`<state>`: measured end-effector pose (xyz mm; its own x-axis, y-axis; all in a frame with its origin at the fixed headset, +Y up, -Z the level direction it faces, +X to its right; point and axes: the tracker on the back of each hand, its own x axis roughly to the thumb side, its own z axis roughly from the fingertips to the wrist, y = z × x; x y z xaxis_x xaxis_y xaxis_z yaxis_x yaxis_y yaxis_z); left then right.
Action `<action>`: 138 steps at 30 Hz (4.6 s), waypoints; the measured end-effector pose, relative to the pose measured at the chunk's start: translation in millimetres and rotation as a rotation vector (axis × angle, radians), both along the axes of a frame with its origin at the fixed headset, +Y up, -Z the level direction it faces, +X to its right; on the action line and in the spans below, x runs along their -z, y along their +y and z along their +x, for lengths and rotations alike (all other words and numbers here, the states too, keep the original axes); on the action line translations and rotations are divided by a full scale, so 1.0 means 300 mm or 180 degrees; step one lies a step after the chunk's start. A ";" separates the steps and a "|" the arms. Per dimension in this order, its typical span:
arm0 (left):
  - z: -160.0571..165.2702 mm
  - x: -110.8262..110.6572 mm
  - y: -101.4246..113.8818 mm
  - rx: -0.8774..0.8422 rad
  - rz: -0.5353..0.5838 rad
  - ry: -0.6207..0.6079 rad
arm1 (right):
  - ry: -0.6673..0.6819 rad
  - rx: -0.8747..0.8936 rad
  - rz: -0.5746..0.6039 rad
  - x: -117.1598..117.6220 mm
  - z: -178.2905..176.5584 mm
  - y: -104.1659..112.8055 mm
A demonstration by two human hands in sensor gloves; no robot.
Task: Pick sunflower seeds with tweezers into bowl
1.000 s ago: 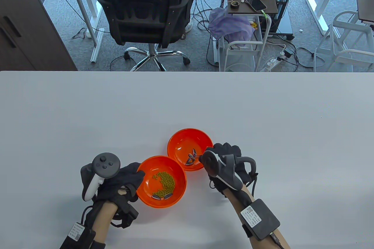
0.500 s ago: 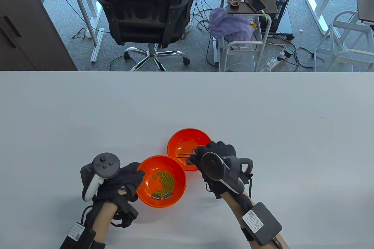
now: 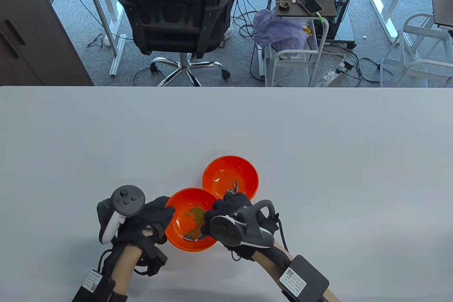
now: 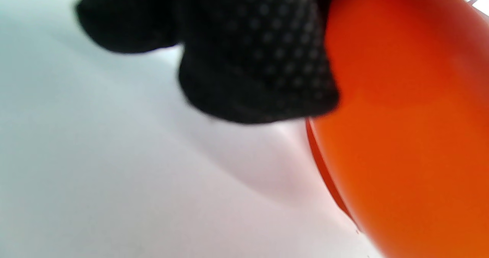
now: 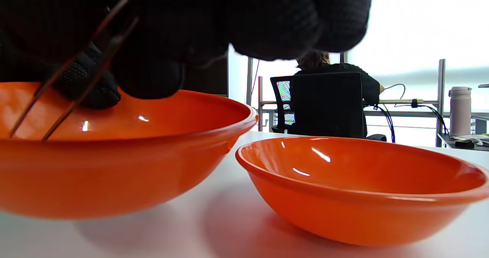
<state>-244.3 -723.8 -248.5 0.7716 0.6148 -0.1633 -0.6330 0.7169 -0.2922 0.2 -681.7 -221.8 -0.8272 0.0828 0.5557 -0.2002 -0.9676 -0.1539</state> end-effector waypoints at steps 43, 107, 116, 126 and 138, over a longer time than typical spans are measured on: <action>-0.005 0.003 -0.005 -0.0014 -0.0035 -0.0004 | -0.1572 0.0578 0.0256 0.174 0.282 -0.010; -0.027 0.011 -0.006 -0.0073 0.0018 -0.0034 | 0.0238 -0.0381 -0.0232 0.049 0.046 0.015; -0.025 0.010 -0.006 -0.0050 0.0018 -0.0044 | 0.0259 -0.0452 -0.0031 0.034 0.029 0.007; -0.028 0.010 -0.007 -0.0085 -0.0006 -0.0008 | 0.0111 -0.0108 -0.0095 0.059 0.070 0.022; -0.041 0.010 -0.006 -0.0077 -0.0022 0.0064 | -0.0745 0.0420 0.0155 0.141 0.222 0.041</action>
<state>-256.8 -725.5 -251.5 0.7530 0.6320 -0.1829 -0.6559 0.6993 -0.2842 66.7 -669.5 -264.2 -0.9175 0.1764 0.3565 -0.2777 -0.9258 -0.2565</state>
